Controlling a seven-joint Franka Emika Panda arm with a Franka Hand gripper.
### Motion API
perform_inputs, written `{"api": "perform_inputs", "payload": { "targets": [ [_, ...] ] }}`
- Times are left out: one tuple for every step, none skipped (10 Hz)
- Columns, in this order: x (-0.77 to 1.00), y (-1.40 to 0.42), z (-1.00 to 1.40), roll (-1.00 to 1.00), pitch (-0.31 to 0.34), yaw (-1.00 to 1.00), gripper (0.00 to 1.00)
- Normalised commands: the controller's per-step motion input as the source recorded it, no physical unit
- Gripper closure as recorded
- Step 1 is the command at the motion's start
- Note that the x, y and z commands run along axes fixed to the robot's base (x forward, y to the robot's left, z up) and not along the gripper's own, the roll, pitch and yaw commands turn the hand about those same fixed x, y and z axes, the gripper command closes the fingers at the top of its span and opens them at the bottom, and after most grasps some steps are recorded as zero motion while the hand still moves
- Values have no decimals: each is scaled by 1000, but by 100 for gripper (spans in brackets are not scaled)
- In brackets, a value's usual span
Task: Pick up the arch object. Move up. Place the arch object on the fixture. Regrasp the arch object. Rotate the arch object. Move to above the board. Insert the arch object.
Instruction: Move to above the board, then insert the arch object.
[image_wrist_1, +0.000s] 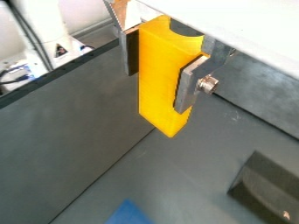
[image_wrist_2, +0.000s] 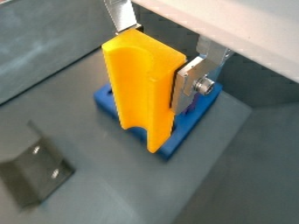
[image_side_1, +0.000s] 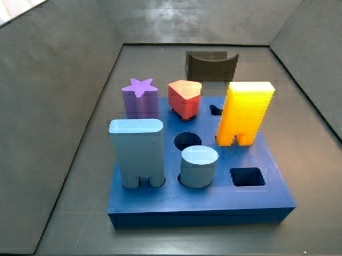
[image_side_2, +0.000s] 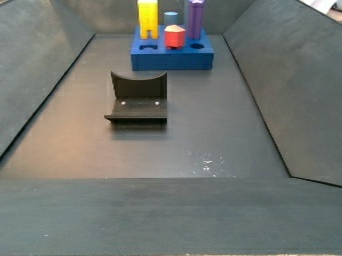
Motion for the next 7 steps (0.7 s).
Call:
{"api": "perform_inputs", "payload": {
  "targets": [
    [587, -1000, 259, -4, 115, 21, 100],
    [613, -1000, 258, 10, 119, 14, 100],
    [637, -1000, 259, 5, 132, 13, 100],
    [467, -662, 180, 21, 160, 8, 100],
    [363, -482, 137, 34, 153, 14, 100],
    [197, -246, 78, 48, 101, 15, 100],
    [0, 0, -103, 0, 0, 0, 100]
  ]
}}
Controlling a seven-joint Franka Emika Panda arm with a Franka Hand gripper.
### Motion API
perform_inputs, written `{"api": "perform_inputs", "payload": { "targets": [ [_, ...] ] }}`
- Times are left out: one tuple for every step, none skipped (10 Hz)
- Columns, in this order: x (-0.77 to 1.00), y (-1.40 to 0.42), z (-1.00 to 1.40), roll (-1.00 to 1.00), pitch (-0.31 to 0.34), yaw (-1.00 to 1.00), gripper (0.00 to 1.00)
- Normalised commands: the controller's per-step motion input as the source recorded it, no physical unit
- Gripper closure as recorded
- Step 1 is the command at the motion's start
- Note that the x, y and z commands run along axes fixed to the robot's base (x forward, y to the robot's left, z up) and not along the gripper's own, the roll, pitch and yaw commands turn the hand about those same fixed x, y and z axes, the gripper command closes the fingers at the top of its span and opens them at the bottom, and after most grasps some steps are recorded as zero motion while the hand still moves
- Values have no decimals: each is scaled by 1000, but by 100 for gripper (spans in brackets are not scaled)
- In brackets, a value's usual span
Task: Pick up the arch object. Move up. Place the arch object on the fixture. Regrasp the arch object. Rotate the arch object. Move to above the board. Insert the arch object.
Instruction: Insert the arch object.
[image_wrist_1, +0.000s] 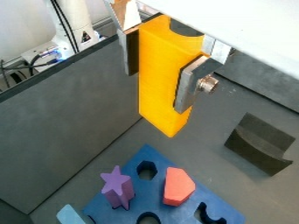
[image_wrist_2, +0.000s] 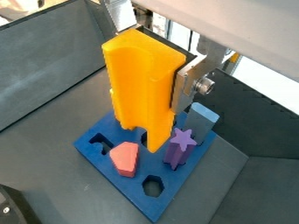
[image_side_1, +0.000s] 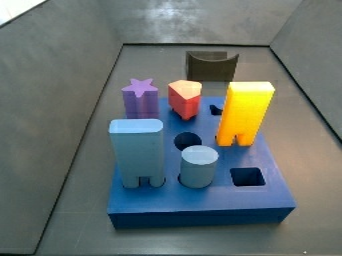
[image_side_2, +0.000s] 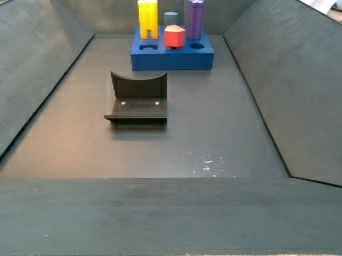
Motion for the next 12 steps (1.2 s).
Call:
{"api": "perform_inputs", "payload": {
  "targets": [
    [0, 0, -46, 20, 0, 0, 100],
    [-71, 34, 0, 0, 0, -34, 100],
    [620, 0, -360, 71, 0, 0, 100],
    [1000, 0, -406, 4, 0, 0, 100],
    [1000, 37, -380, 1, 0, 0, 100],
    [1000, 37, -386, 0, 0, 0, 100],
    [1000, 86, -349, 26, 0, 0, 100],
    [1000, 137, -303, 64, 0, 0, 100],
    [1000, 174, -94, 171, 0, 0, 100],
    [1000, 106, -9, 299, 0, 0, 100],
    [1000, 0, -166, 267, 6, 0, 100],
    [1000, 0, -257, 147, 0, 0, 100]
  ]
}}
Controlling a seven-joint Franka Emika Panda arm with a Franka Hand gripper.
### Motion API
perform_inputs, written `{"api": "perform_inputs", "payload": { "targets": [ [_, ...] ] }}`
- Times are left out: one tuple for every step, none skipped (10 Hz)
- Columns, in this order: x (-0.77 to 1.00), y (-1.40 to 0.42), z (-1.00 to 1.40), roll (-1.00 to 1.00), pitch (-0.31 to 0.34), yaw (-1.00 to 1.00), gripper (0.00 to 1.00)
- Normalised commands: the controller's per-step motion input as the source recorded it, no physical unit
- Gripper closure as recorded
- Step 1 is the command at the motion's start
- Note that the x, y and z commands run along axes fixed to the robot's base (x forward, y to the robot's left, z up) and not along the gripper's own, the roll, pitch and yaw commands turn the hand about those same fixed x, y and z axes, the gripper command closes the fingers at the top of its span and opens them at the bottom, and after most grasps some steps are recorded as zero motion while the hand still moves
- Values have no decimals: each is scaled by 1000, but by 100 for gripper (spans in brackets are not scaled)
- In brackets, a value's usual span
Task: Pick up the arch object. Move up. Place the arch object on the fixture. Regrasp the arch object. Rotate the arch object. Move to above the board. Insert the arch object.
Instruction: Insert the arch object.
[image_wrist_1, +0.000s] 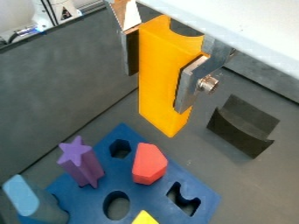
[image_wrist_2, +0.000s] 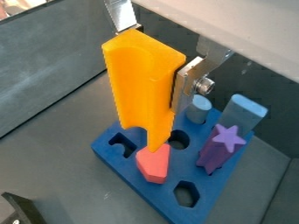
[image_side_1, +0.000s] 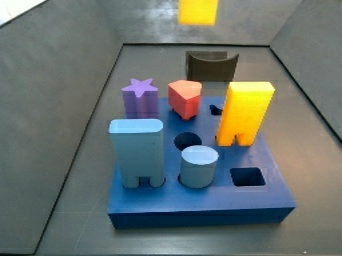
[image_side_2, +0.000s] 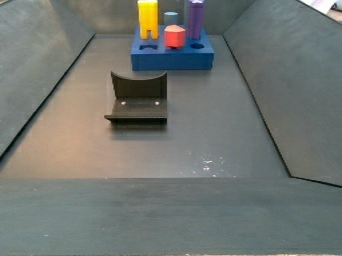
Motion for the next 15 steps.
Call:
{"api": "perform_inputs", "payload": {
  "targets": [
    [1000, 0, -317, 31, -9, 0, 100],
    [1000, -29, -537, 0, -10, 0, 100],
    [1000, -26, -574, 0, -11, 0, 100],
    [1000, -29, -574, 0, -11, 0, 100],
    [1000, -29, -571, 0, -13, 0, 100],
    [1000, -29, -571, 0, -11, 0, 100],
    [1000, -29, -571, 0, -11, 0, 100],
    [1000, -3, -474, 0, -14, 0, 100],
    [1000, 0, -246, 80, -19, 0, 100],
    [1000, 0, -31, 311, 0, 0, 100],
    [1000, 0, -46, 346, 0, 0, 100],
    [1000, -71, -223, 353, 34, 0, 100],
    [874, -183, -603, 176, 56, 131, 100],
    [503, -143, -714, 100, 0, 417, 100],
    [349, -291, -666, 261, 0, 474, 100]
  ]
}}
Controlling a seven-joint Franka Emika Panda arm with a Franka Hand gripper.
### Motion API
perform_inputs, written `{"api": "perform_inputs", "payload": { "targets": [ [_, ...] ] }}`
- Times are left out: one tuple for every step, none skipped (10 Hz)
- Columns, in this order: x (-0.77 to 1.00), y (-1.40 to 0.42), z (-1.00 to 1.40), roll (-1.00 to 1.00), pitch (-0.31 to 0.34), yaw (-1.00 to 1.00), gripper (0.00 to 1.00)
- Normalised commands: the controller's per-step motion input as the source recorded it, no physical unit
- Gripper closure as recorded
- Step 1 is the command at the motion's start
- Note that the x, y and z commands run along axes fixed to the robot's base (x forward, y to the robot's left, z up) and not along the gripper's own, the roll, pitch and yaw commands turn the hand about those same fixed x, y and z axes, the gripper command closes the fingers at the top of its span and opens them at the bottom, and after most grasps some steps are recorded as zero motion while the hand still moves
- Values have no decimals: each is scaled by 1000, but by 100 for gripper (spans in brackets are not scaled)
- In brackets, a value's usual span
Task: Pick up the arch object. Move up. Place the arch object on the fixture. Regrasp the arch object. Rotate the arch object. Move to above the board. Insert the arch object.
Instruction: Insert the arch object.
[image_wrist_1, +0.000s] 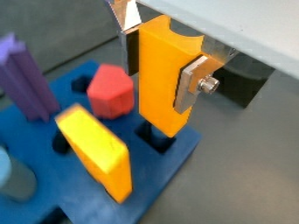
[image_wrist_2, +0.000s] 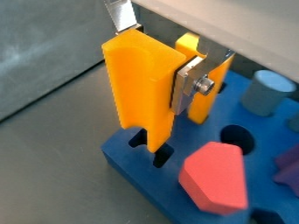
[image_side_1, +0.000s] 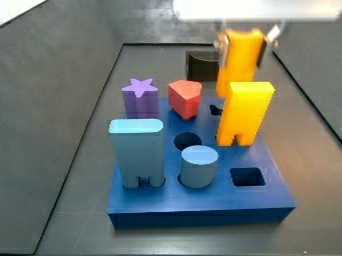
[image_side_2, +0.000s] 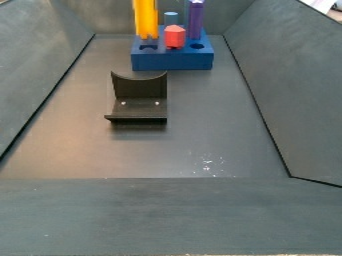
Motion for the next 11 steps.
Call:
{"api": "perform_inputs", "payload": {
  "targets": [
    [177, -231, -246, 219, 0, 497, 100],
    [166, -80, -146, 87, 30, 254, 100],
    [57, 0, -140, 27, 53, 0, 100],
    [-23, 0, -94, 10, 54, -140, 100],
    [-343, 60, -111, 0, 0, -157, 100],
    [-471, 0, -220, -6, 0, -183, 100],
    [-440, 0, -209, -49, 16, -149, 100],
    [-429, 0, -157, -26, 10, -123, 100],
    [-291, 0, -206, -49, 7, -86, 100],
    [0, 0, -346, -13, 0, -11, 100],
    [383, 0, -443, -87, 0, 0, 100]
  ]
}}
